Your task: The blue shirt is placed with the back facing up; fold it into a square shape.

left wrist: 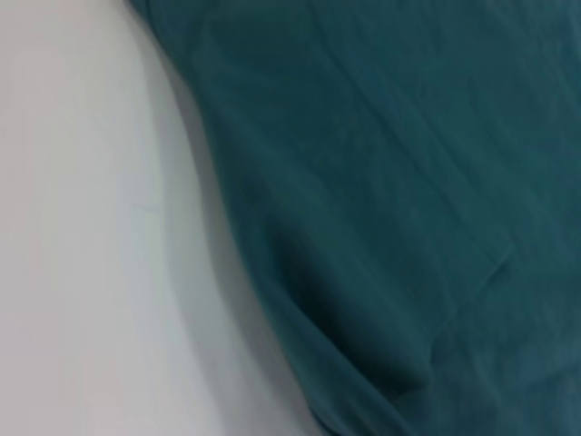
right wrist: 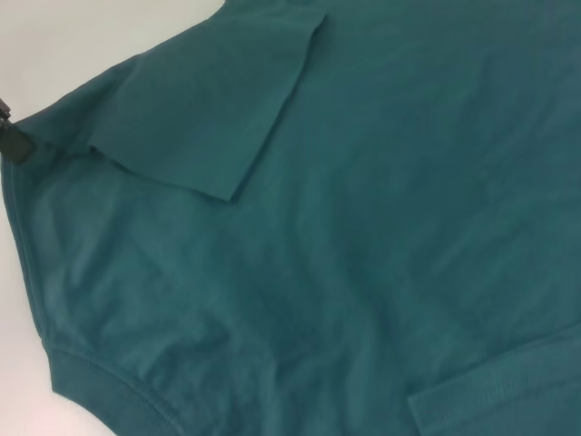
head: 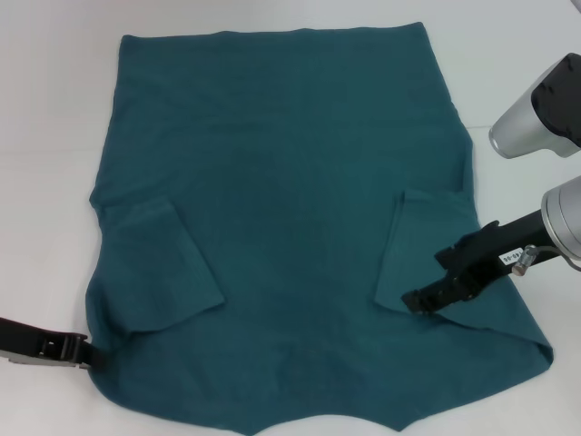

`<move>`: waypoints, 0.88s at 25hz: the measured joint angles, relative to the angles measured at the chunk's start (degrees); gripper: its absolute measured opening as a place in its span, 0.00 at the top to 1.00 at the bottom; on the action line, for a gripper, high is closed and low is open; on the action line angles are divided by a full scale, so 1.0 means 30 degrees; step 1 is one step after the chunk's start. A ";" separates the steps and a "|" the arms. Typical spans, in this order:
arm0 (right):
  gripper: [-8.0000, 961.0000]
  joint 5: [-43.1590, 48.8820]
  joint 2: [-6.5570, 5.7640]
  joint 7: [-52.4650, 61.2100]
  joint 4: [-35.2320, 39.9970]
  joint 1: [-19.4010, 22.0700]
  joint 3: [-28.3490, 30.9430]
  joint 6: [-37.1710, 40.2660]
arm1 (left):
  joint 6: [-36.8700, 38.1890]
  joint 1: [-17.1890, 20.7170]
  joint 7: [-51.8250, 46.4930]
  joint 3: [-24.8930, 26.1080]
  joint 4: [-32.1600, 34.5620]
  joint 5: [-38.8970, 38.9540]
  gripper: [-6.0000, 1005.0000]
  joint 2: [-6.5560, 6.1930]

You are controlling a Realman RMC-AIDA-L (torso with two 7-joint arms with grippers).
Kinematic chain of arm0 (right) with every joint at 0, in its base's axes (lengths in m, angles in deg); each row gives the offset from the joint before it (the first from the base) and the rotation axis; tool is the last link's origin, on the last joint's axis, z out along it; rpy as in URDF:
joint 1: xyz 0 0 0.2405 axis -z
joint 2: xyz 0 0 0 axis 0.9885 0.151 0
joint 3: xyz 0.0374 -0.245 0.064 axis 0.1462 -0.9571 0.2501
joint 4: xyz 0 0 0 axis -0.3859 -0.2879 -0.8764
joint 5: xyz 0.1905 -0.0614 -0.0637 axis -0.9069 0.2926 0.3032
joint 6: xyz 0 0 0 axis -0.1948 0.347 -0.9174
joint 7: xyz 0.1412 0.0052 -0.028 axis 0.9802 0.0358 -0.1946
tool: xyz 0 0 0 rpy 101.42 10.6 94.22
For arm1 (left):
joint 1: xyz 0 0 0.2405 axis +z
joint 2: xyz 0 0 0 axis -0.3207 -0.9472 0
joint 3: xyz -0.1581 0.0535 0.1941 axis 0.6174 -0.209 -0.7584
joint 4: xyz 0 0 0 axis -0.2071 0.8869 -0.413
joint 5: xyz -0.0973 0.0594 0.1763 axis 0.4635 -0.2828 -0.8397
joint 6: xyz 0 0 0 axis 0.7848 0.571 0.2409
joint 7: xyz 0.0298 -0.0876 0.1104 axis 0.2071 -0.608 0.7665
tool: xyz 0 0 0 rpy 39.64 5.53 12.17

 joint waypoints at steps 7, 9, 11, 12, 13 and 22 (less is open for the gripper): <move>0.02 0.0003 -0.0011 0.0167 -0.0378 -0.0113 0.0035 -0.0049 | -0.0106 -0.0007 0.0010 -0.0051 0.0001 -0.0005 0.97 0.0040; 0.02 0.0223 -0.0042 0.0498 -0.0415 -0.0140 0.0168 -0.0049 | -0.0058 -0.0049 0.0019 -0.0056 0.0001 -0.0005 0.97 0.0002; 0.02 0.0837 -0.0067 0.1173 -0.0390 -0.0162 0.0350 -0.0024 | 0.0045 -0.0118 0.0037 -0.0064 0.0013 -0.0002 0.97 -0.0024; 0.02 0.1248 -0.0077 0.1583 -0.0361 -0.0175 0.0455 0.0069 | 0.0071 -0.0133 0.0043 -0.0091 0.0024 -0.0001 0.97 -0.0031; 0.02 0.1709 -0.0096 0.2062 -0.0326 -0.0210 0.0584 0.0249 | 0.0089 -0.0146 0.0048 -0.0141 0.0038 0.0011 0.97 -0.0040; 0.02 0.6089 -0.0148 0.4874 -0.0239 -0.1031 0.2276 0.2961 | 0.0121 -0.0157 0.0257 -0.0346 0.0066 0.0092 0.97 -0.0094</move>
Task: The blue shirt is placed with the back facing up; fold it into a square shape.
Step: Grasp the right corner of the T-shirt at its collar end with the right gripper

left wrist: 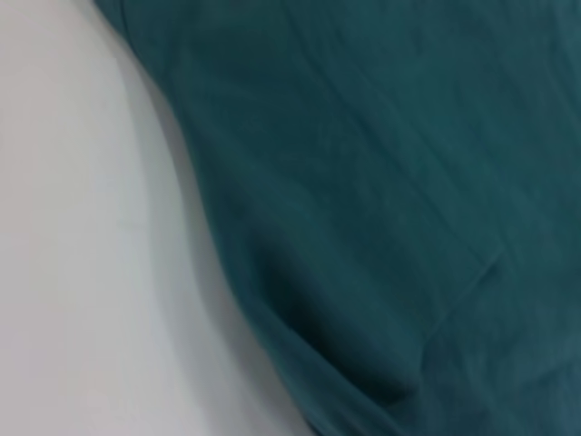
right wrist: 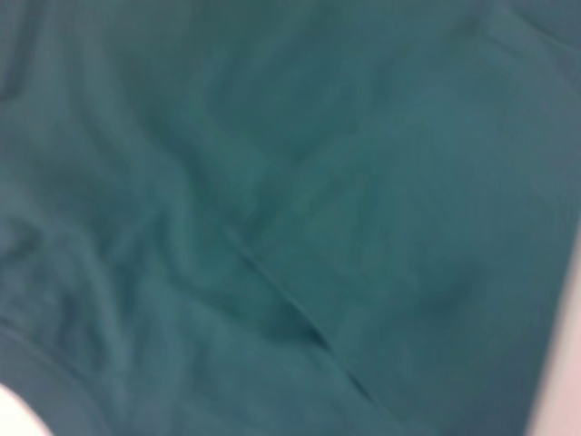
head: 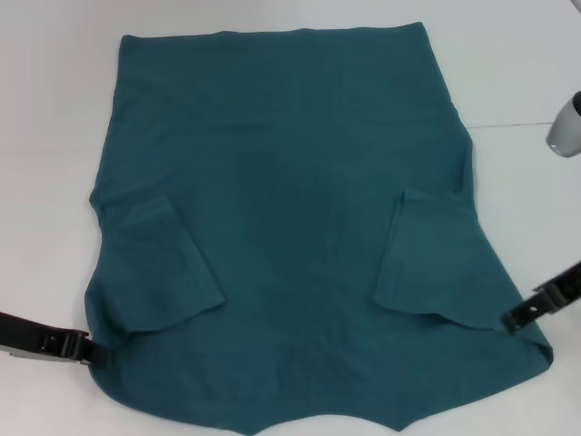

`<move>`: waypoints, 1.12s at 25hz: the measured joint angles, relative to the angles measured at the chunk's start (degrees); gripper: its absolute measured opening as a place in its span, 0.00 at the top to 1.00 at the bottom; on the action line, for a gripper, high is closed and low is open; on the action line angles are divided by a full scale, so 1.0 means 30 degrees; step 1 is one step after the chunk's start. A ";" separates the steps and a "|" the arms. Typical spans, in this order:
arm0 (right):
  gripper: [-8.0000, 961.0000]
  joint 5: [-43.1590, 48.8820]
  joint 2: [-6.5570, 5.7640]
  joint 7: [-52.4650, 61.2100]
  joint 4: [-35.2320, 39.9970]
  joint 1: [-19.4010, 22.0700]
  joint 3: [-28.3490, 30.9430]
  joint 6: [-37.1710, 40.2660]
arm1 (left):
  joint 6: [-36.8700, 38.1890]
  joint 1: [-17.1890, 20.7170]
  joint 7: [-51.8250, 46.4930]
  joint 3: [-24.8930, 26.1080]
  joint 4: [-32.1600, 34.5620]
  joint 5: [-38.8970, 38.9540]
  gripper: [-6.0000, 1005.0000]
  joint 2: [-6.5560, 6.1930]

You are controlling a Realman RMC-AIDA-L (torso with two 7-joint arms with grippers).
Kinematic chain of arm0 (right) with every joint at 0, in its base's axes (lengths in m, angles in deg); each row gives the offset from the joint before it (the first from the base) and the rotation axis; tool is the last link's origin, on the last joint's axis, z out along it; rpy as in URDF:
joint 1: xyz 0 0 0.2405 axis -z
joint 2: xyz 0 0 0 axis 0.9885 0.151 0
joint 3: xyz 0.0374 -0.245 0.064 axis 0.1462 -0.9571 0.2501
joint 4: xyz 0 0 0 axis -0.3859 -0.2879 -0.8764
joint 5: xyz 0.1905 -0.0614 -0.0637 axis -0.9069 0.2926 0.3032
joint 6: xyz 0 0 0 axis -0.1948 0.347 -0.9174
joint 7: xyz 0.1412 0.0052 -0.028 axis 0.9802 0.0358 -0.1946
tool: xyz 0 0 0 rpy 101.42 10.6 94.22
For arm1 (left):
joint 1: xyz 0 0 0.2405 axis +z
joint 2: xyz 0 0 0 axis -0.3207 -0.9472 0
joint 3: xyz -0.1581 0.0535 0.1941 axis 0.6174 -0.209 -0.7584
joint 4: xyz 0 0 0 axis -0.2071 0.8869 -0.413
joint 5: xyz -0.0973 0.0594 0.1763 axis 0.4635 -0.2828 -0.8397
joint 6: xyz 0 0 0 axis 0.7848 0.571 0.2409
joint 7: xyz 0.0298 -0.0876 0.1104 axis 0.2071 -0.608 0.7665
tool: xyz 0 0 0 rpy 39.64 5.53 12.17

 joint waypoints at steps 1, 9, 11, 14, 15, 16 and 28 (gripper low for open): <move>0.02 0.0675 0.0000 0.0245 0.0001 -0.0028 0.0049 0.0096 | 0.0000 -0.0001 0.0028 -0.0041 0.0017 0.0001 0.97 -0.0004; 0.02 0.2430 0.0119 0.0801 -0.0361 0.0330 -0.0054 0.0092 | -0.0182 0.0034 0.0069 -0.0581 -0.0026 0.0023 0.97 0.0063; 0.02 0.2433 0.0119 0.0806 -0.0508 0.0354 -0.0064 0.0058 | -0.0191 0.0048 0.0068 -0.0620 -0.0028 0.0023 0.97 0.0077; 0.02 0.2439 0.0118 0.0812 -0.1006 0.0368 -0.0088 -0.0124 | -0.0227 0.0069 0.0065 -0.0655 -0.0035 0.0023 0.97 0.0100; 0.02 0.2440 0.0118 0.0814 -0.1208 0.0365 -0.0104 -0.0252 | -0.0230 0.0070 0.0065 -0.0644 -0.0037 0.0025 0.97 0.0108; 0.02 0.2443 0.0119 0.0816 -0.1336 0.0361 -0.0136 -0.0339 | -0.0233 0.0071 0.0065 -0.0630 -0.0037 0.0030 0.97 0.0115; 0.25 0.2319 0.0149 0.0681 -0.3366 -0.0098 -0.0455 -0.1531 | -0.0233 0.0042 0.0061 -0.0658 -0.0038 0.0052 0.97 0.0175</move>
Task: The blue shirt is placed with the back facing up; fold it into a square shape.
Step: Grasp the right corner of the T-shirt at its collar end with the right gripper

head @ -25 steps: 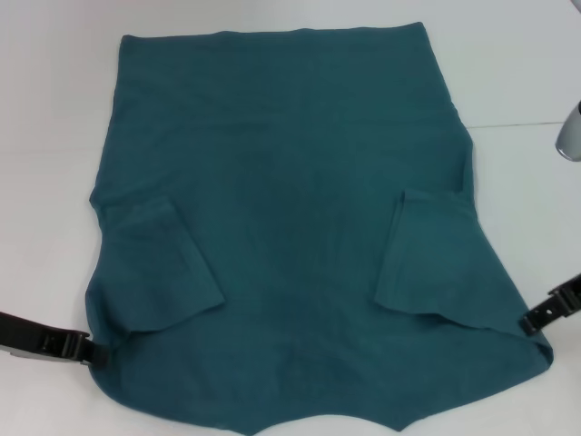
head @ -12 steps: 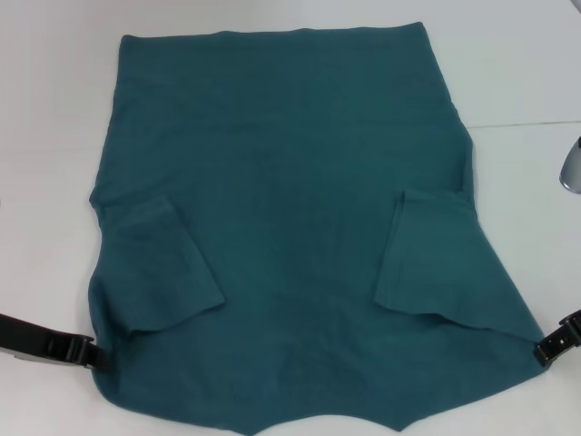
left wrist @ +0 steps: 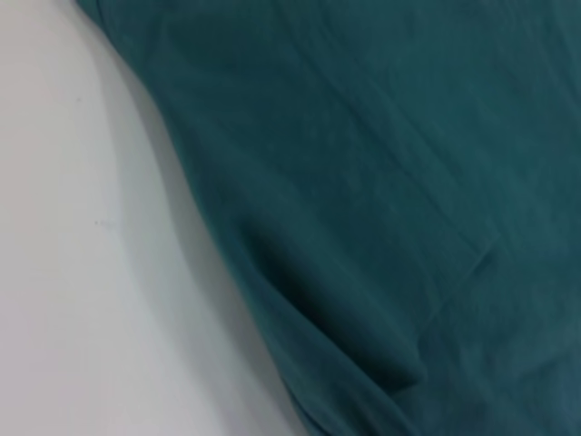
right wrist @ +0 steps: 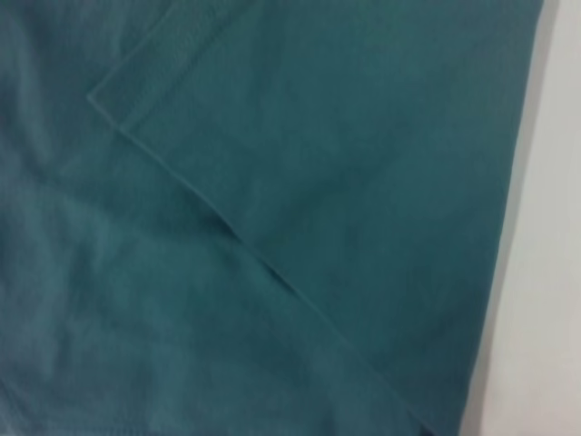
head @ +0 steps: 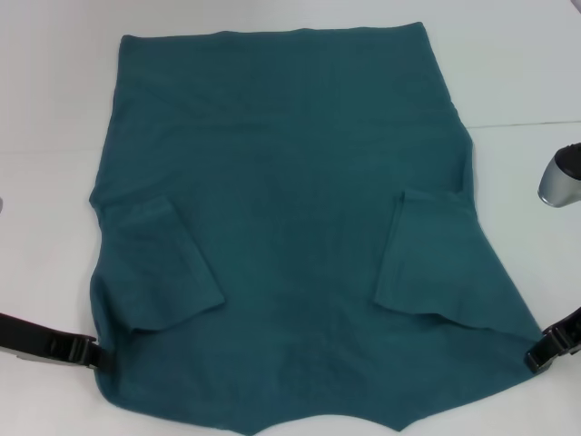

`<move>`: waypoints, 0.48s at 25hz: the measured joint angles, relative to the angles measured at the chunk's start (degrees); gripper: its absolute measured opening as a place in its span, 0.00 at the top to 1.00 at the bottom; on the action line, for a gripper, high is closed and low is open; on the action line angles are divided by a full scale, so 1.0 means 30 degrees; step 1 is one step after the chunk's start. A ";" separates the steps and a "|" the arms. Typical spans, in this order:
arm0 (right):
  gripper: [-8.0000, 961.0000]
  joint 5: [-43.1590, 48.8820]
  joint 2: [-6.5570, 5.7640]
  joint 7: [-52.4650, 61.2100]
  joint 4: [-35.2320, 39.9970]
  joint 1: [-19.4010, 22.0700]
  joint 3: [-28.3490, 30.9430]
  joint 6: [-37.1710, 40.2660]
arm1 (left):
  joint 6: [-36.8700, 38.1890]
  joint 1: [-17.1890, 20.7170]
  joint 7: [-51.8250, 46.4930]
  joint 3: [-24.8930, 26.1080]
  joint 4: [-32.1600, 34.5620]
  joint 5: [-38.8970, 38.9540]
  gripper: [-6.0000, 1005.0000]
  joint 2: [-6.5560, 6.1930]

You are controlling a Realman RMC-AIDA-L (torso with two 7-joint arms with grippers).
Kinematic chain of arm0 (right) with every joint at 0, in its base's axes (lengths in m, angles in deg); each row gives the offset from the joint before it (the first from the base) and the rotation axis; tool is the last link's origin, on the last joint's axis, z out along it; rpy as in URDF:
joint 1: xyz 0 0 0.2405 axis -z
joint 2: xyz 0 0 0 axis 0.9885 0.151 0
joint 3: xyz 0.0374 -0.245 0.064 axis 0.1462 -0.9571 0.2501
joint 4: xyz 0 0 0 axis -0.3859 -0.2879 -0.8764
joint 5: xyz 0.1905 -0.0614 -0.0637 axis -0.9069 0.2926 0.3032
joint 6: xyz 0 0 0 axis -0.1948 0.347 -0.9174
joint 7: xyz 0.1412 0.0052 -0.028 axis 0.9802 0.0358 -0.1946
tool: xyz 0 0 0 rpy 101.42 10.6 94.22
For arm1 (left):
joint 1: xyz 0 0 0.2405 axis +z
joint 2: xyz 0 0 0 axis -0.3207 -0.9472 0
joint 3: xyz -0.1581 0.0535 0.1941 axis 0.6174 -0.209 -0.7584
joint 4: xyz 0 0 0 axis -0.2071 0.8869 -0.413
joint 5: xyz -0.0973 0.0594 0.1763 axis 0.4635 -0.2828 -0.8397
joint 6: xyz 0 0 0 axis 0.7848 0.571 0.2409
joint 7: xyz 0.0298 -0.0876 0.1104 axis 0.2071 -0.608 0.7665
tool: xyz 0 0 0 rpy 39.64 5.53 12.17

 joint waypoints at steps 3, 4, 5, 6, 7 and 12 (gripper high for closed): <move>0.27 -0.0001 0.0018 -0.0023 -0.0084 -0.0041 -0.0015 -0.0079 | 0.0002 -0.0044 -0.0016 -0.0011 0.0001 0.0001 0.97 0.0000; 0.27 0.0000 0.0033 -0.0036 -0.0093 -0.0053 -0.0044 -0.0110 | 0.0000 -0.0056 -0.0018 -0.0013 0.0001 0.0000 0.97 0.0000; 0.28 -0.0003 0.0058 -0.0038 -0.0147 -0.0074 -0.0202 -0.0221 | 0.0001 -0.0079 -0.0021 -0.0017 0.0001 0.0000 0.97 -0.0002; 0.29 -0.0007 0.0063 -0.0024 -0.0202 -0.0090 -0.0301 -0.0270 | 0.0001 -0.0086 -0.0021 -0.0017 0.0002 0.0000 0.97 -0.0002; 0.29 -0.0007 0.0063 -0.0024 -0.0202 -0.0090 -0.0301 -0.0270 | 0.0001 -0.0086 -0.0021 -0.0017 0.0002 0.0000 0.97 -0.0002; 0.30 -0.0023 0.0060 0.0030 -0.0856 -0.0362 -0.0567 -0.0461 | -0.0077 -0.0125 -0.0027 -0.0017 0.0003 0.0000 0.97 -0.0012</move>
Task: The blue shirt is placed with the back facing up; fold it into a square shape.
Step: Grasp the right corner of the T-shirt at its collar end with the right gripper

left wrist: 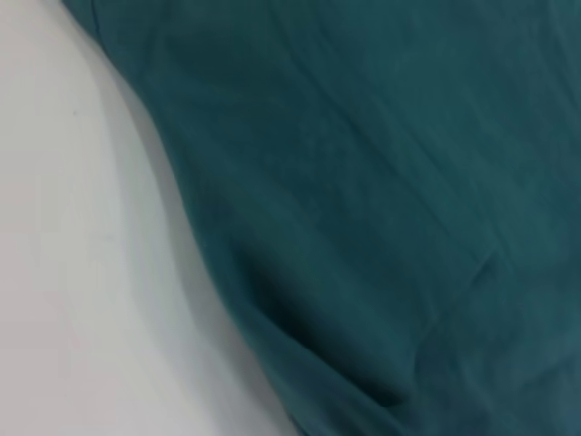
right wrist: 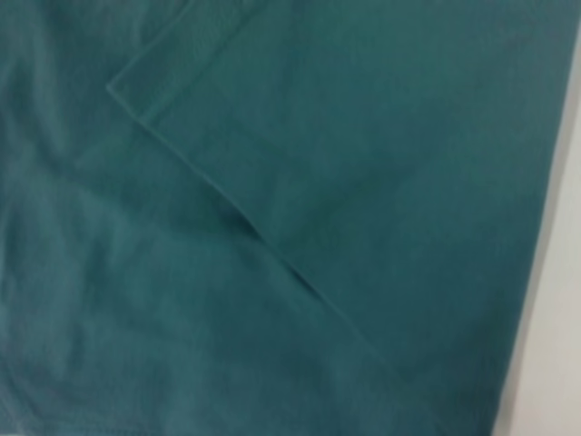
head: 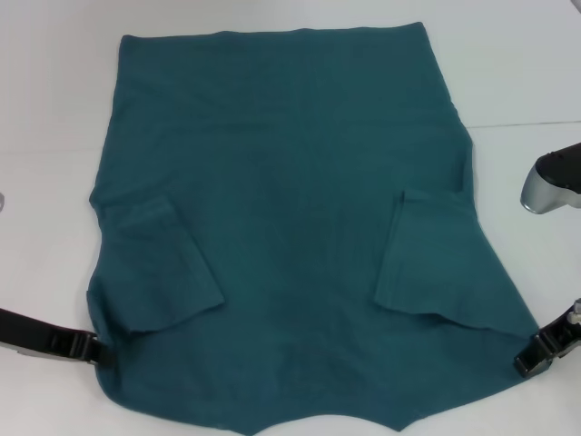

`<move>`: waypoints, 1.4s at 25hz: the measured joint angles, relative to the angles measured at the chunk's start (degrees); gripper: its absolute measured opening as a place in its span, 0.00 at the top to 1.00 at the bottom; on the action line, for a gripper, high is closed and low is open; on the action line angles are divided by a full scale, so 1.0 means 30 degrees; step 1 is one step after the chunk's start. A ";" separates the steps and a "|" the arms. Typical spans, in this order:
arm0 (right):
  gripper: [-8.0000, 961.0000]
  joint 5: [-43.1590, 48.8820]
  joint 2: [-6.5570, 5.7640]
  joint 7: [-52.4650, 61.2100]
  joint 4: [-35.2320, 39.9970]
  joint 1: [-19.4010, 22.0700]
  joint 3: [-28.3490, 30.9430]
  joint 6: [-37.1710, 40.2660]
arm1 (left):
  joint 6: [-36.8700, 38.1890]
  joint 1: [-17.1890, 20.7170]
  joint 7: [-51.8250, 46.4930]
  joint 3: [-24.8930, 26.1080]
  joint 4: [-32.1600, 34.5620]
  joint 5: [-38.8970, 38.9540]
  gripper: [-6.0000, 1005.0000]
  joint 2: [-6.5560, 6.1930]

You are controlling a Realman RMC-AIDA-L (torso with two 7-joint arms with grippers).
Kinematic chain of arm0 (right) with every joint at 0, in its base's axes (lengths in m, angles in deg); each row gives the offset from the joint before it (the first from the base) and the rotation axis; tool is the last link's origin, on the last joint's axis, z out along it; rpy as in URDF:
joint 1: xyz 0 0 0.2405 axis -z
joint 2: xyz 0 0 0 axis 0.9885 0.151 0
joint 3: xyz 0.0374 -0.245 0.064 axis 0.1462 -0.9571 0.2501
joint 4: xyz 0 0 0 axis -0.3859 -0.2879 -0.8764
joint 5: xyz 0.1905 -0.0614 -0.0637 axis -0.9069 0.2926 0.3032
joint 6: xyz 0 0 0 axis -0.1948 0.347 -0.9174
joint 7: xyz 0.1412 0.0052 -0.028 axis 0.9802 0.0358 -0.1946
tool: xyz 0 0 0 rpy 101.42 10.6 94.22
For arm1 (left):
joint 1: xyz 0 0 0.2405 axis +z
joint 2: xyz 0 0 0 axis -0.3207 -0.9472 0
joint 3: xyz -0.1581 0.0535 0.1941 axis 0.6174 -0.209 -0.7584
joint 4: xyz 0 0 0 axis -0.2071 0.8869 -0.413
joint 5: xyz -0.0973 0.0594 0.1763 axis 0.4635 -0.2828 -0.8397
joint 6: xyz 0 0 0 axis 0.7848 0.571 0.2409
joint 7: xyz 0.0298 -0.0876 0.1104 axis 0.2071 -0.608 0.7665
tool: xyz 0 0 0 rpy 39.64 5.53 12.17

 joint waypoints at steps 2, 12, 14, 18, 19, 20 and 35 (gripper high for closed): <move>0.30 -0.0005 -0.0012 0.0001 -0.0173 -0.0103 -0.0013 -0.0064 | -0.0072 -0.0001 0.0001 0.0002 0.0000 0.0000 0.97 -0.0013; 0.40 -0.0530 -0.0059 -0.0086 -0.0153 -0.0128 -0.0513 -0.0119 | -0.0128 0.0005 0.0004 0.0003 0.0000 -0.0001 0.97 -0.0022; 0.45 -0.0711 -0.0115 -0.0099 -0.0146 -0.0120 -0.0513 -0.0055 | -0.0129 0.0004 0.0006 0.0002 0.0000 0.0000 0.97 -0.0022; 0.53 -0.0573 -0.0123 -0.0105 -0.0256 -0.0157 -0.0645 -0.0036 | -0.0130 -0.0004 0.0009 0.0002 0.0001 -0.0001 0.96 -0.0025; 0.55 -0.0569 -0.0117 -0.0105 -0.0259 -0.0156 -0.0668 -0.0036 | -0.0144 -0.0007 0.0010 0.0003 0.0000 -0.0001 0.96 -0.0037; 0.57 -0.0570 -0.0109 -0.0105 -0.0259 -0.0156 -0.0672 -0.0039 | -0.0159 -0.0011 0.0012 0.0002 -0.0005 -0.0001 0.96 -0.0045; 0.97 -0.0710 -0.0109 -0.0362 0.0006 -0.0009 -0.0626 0.0007 | -0.0185 0.0110 0.0082 0.0001 -0.0031 -0.0001 0.96 0.0033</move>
